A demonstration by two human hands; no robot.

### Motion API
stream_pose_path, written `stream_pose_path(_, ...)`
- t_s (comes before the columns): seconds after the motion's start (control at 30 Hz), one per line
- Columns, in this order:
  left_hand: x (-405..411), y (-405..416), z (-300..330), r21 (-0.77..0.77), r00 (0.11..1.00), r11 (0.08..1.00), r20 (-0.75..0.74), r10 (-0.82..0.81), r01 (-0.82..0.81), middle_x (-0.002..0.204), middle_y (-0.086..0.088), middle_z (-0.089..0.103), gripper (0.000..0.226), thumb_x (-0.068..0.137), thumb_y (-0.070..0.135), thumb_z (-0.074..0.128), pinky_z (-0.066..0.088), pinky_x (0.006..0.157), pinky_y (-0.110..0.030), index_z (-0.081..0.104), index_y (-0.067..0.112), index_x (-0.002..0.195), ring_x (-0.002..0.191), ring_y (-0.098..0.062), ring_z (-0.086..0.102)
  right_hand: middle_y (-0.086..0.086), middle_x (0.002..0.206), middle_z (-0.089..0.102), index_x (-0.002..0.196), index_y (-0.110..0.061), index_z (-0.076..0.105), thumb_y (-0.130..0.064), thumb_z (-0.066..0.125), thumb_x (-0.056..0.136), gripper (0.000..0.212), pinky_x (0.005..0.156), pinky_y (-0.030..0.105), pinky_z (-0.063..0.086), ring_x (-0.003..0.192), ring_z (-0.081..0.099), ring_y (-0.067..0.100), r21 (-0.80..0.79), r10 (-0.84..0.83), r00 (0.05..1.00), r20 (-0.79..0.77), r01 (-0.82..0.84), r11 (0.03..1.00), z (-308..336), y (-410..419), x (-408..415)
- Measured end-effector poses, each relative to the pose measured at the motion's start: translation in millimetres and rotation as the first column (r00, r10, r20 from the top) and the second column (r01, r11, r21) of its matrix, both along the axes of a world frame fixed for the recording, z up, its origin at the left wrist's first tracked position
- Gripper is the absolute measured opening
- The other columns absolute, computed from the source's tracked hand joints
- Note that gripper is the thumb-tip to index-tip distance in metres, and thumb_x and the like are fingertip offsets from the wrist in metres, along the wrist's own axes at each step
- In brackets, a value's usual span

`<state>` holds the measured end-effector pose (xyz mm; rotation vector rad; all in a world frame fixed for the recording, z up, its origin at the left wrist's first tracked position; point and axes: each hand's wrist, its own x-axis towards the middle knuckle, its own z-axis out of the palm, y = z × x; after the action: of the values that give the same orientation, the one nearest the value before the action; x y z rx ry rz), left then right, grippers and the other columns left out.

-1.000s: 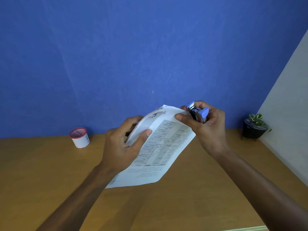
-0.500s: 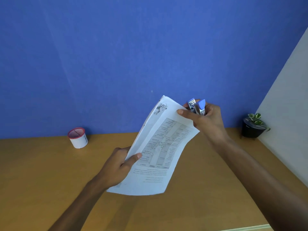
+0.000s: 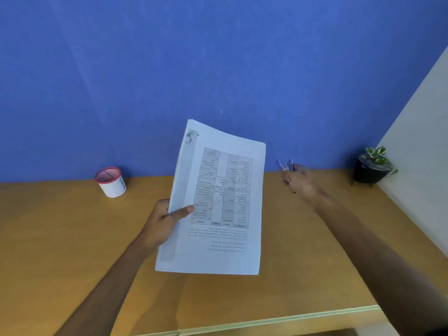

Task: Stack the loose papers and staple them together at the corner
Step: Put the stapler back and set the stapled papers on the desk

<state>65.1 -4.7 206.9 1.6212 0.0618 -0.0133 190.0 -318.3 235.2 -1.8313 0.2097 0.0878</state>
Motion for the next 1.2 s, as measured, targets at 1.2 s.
stream_pose_path(1.2,73,-11,-63,-0.173,0.996,0.983,-0.082,0.042,-0.056,0.109,-0.006,0.077,0.027,0.082,0.011,0.063,0.061,0.085,-0.041,0.072,0.006,0.108,0.1,-0.027,0.074,0.013,0.075,0.068,0.078,-0.009,0.065,-0.029,0.079,0.079,0.024,0.052,0.03,0.044,0.071,0.066,0.032,-0.625,-0.196,0.973,0.124,0.231,0.746,-204,-21,156)
